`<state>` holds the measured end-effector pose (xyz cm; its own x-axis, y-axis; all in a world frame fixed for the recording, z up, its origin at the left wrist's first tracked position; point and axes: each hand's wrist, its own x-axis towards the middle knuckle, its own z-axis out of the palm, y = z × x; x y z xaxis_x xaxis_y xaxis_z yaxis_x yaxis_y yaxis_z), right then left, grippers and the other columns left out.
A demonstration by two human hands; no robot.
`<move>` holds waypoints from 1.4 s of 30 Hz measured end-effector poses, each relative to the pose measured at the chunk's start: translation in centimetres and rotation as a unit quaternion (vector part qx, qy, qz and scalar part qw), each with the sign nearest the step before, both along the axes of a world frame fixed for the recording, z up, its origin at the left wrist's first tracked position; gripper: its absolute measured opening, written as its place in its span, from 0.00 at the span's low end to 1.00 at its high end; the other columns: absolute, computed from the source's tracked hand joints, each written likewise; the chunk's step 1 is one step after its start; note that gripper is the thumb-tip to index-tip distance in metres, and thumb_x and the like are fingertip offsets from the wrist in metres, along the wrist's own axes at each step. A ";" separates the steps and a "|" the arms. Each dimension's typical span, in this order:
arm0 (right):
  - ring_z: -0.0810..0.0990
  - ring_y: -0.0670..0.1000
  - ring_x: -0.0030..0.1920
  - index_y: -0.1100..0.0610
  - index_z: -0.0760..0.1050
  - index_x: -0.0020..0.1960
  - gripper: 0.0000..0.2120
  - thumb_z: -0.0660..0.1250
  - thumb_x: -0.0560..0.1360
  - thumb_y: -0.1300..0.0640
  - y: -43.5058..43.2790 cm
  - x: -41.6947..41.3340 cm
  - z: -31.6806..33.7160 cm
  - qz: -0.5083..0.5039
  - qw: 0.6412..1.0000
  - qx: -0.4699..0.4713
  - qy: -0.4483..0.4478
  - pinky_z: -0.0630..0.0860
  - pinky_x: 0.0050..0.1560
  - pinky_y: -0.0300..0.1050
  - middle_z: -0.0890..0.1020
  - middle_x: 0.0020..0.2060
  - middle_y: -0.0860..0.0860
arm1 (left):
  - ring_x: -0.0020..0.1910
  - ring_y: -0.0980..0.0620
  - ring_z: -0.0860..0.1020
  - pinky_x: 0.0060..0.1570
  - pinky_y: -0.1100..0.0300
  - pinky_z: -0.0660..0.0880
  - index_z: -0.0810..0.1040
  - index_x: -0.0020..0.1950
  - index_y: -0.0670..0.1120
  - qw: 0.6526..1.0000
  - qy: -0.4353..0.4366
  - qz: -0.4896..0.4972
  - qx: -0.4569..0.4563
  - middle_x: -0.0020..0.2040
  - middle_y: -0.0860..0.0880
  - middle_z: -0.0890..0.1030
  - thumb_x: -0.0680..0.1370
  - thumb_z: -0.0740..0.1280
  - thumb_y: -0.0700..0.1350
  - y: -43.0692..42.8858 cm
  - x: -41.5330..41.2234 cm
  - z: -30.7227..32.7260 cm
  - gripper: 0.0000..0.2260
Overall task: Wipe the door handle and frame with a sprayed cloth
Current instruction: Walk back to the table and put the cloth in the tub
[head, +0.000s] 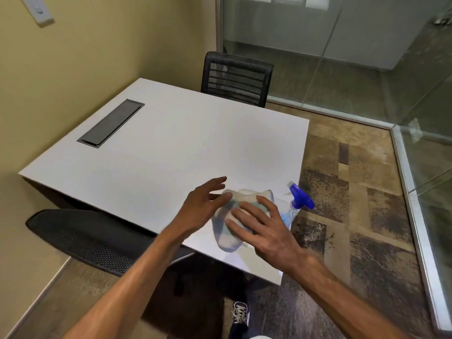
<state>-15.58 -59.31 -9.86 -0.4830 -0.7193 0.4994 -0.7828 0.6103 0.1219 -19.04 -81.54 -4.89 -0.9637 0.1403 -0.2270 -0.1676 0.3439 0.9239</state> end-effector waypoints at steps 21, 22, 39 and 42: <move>0.78 0.42 0.65 0.31 0.42 0.79 0.59 0.79 0.70 0.64 -2.4 -5.6 -2.1 -0.198 0.715 -0.428 -0.515 0.79 0.60 0.39 0.75 0.69 0.38 | 0.48 0.61 0.84 0.44 0.72 0.77 0.85 0.45 0.55 0.989 0.072 0.132 0.012 0.44 0.59 0.87 0.74 0.75 0.33 -0.3 -6.5 -2.0 0.15; 0.80 0.42 0.63 0.33 0.44 0.80 0.58 0.78 0.69 0.64 -2.4 -5.6 -2.4 -0.196 0.700 -0.446 -0.522 0.79 0.57 0.37 0.77 0.67 0.37 | 0.48 0.62 0.84 0.44 0.73 0.76 0.85 0.45 0.55 0.988 0.073 0.136 0.012 0.43 0.60 0.87 0.74 0.75 0.34 -0.4 -6.8 -2.0 0.14; 0.73 0.44 0.65 0.45 0.71 0.74 0.27 0.72 0.79 0.61 -5.2 -4.2 -2.3 -0.378 0.754 -0.411 -0.347 0.63 0.58 0.16 0.71 0.70 0.51 | 0.81 0.37 0.66 0.69 0.48 0.76 0.80 0.70 0.40 0.878 0.360 -0.265 -0.174 0.80 0.39 0.68 0.80 0.72 0.39 -1.5 -10.1 -6.5 0.18; 0.72 0.44 0.64 0.44 0.70 0.75 0.28 0.71 0.79 0.62 -5.3 -4.0 -3.1 -0.401 0.759 -0.385 -0.340 0.60 0.58 0.14 0.69 0.70 0.49 | 0.80 0.34 0.66 0.56 0.42 0.84 0.79 0.70 0.39 0.852 0.363 -0.315 -0.207 0.80 0.37 0.69 0.79 0.74 0.40 -1.0 -10.6 -7.3 0.19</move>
<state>-19.55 -64.57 -12.95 -0.9450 0.3210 0.0620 0.1560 0.6095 -0.7773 -29.61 -82.57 -12.20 -0.6339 0.7346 0.2419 0.7353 0.4755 0.4829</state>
